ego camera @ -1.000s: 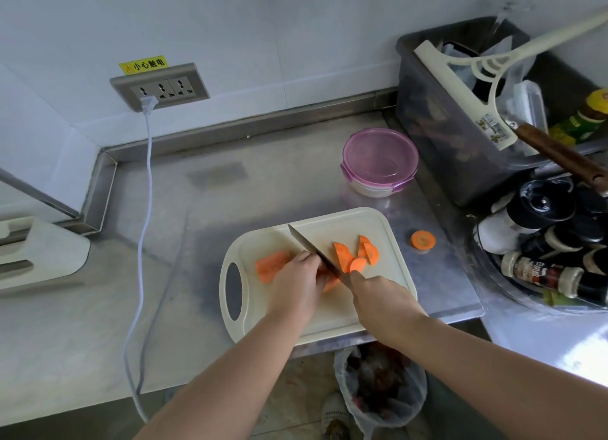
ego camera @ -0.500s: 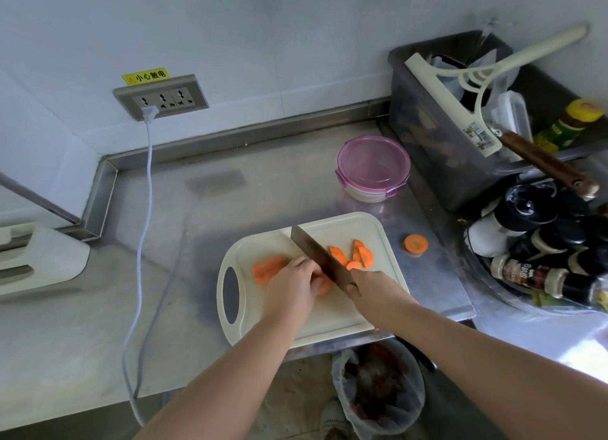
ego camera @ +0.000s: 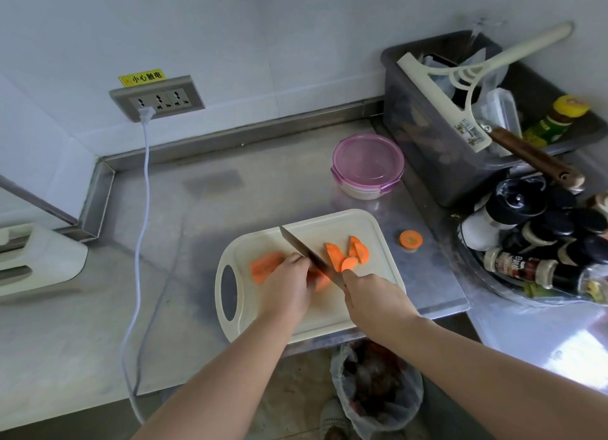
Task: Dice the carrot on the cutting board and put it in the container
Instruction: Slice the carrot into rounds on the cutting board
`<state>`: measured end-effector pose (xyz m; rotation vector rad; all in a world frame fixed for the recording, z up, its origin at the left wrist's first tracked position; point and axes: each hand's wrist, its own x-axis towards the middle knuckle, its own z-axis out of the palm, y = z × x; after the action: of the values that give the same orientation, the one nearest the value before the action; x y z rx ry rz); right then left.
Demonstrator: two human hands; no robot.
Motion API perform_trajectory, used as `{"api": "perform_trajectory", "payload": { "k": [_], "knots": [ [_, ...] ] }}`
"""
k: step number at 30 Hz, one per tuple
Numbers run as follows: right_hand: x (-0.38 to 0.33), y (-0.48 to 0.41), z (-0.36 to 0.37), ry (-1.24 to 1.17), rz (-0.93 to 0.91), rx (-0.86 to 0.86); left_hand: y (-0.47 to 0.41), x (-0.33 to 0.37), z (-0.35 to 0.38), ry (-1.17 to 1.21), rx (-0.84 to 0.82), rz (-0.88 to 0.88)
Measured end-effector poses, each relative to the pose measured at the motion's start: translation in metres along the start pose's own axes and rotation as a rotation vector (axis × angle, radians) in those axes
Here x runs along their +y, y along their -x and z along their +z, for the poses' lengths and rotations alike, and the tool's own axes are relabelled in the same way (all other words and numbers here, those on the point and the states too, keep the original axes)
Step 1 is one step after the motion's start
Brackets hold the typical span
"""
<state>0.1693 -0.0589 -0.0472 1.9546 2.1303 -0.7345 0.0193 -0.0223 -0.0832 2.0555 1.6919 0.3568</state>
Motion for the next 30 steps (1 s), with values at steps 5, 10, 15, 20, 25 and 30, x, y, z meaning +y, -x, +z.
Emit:
{"api": "perform_trajectory", "payload": {
  "k": [5, 10, 15, 20, 25, 30],
  "knots": [
    [-0.001, -0.001, 0.0, 0.028, -0.014, -0.022, -0.001, -0.002, 0.001, 0.005, -0.002, 0.0],
    [-0.001, -0.004, 0.002, 0.053, -0.021, -0.052, -0.002, -0.003, 0.004, 0.008, -0.006, -0.017],
    [0.001, -0.009, 0.005, 0.034, -0.007, -0.093, -0.003, -0.004, 0.004, 0.003, -0.003, -0.017],
    [-0.002, -0.015, 0.008, 0.024, 0.016, -0.133, -0.003, -0.005, 0.003, -0.016, -0.007, 0.0],
    [-0.001, -0.016, 0.012, -0.012, 0.041, -0.12, -0.003, -0.008, 0.003, -0.039, -0.013, 0.013],
    [0.005, -0.025, 0.001, -0.263, 0.096, -0.109, -0.002, -0.007, -0.001, -0.019, -0.033, 0.014]
  ]
}}
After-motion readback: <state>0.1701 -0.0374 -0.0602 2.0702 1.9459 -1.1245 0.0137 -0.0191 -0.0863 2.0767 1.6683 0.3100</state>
